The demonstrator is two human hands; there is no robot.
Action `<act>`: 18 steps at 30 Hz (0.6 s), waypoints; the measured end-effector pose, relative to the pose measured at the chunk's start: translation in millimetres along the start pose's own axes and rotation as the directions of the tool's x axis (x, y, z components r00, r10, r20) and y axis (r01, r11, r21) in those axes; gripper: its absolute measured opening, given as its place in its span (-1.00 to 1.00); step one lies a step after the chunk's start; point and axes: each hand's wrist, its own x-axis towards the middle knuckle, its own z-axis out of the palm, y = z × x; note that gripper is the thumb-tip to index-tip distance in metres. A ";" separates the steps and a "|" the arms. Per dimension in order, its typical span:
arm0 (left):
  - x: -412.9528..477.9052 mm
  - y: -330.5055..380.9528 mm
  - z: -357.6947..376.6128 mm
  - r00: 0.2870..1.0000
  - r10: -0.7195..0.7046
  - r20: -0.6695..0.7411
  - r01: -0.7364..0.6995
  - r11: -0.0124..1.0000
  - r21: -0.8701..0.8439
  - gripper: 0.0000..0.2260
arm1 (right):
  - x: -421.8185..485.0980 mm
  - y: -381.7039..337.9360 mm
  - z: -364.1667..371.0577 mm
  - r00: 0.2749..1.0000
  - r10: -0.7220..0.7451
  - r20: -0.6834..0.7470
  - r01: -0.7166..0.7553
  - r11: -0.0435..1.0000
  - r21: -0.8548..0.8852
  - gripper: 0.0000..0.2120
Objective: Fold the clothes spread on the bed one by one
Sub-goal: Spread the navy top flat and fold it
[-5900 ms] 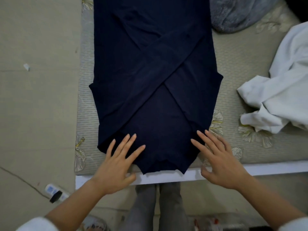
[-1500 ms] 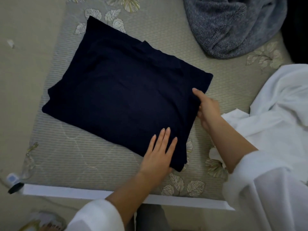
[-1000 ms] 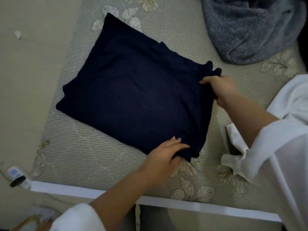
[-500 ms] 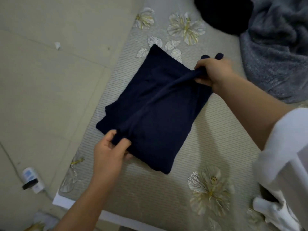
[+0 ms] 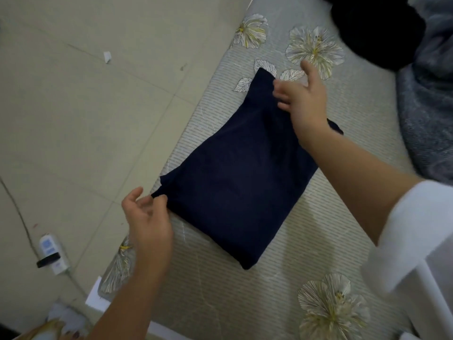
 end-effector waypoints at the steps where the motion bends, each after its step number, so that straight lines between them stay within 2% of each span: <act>1: -4.1 -2.2 3.2 0.999 0.050 -0.001 -0.050 0.999 0.018 -0.55 | -6.2 7.1 -2.5 0.995 -0.098 0.021 0.100 0.984 -0.146 -0.34; 2: -9.0 -4.2 7.2 0.997 0.071 0.021 -0.071 0.997 0.009 -0.46 | -12.3 16.1 -5.2 0.979 -0.177 0.100 0.201 0.925 -0.323 -0.37; 3: -13.7 -4.7 11.9 0.996 0.063 0.063 -0.062 0.998 -0.019 -0.36 | -18.5 26.3 -7.2 0.950 -0.212 0.230 0.303 0.809 -0.504 -0.38; 4: -17.8 -4.3 16.9 0.993 0.037 0.110 -0.032 0.998 -0.049 -0.26 | -22.9 37.3 -8.2 0.907 -0.195 0.373 0.405 0.647 -0.646 -0.39; 5: -21.1 -3.6 21.7 0.990 0.007 0.144 0.003 0.998 -0.066 -0.18 | -25.2 48.0 -8.4 0.867 -0.135 0.480 0.479 0.490 -0.728 -0.41; 6: -23.9 -3.3 26.0 0.987 -0.014 0.160 0.026 0.997 -0.068 -0.13 | -25.6 56.5 -7.4 0.845 -0.064 0.531 0.512 0.384 -0.769 -0.44; 7: -26.4 -3.5 29.8 0.987 -0.026 0.162 0.037 0.997 -0.066 -0.11 | -24.7 61.4 -6.0 0.842 -0.016 0.539 0.511 0.342 -0.789 -0.46; 10: -30.5 -3.5 35.6 0.987 -0.057 0.148 0.073 0.992 -0.107 -0.14 | -18.3 65.0 -2.1 0.874 -0.067 0.481 0.463 0.411 -0.785 -0.50; 13: -25.8 -1.0 34.7 0.983 -0.097 0.153 0.113 0.988 -0.102 -0.17 | -6.2 63.4 -6.3 0.949 -0.167 0.269 0.316 0.483 -0.816 -0.50; 15: -23.8 1.7 31.9 0.963 -0.129 0.236 0.146 0.988 -0.056 -0.12 | 5.5 61.4 -22.4 0.992 -0.085 0.092 0.123 0.516 -0.848 -0.42; 16: -24.2 2.6 29.9 0.946 -0.143 0.291 0.158 0.987 -0.028 -0.09 | 10.3 59.9 -34.1 0.999 -0.021 0.036 0.042 0.499 -0.866 -0.37; 18: -26.7 1.7 25.5 0.913 -0.154 0.377 0.157 0.987 0.024 -0.05 | 14.4 57.7 -57.1 0.998 0.056 0.013 -0.013 0.439 -0.899 -0.32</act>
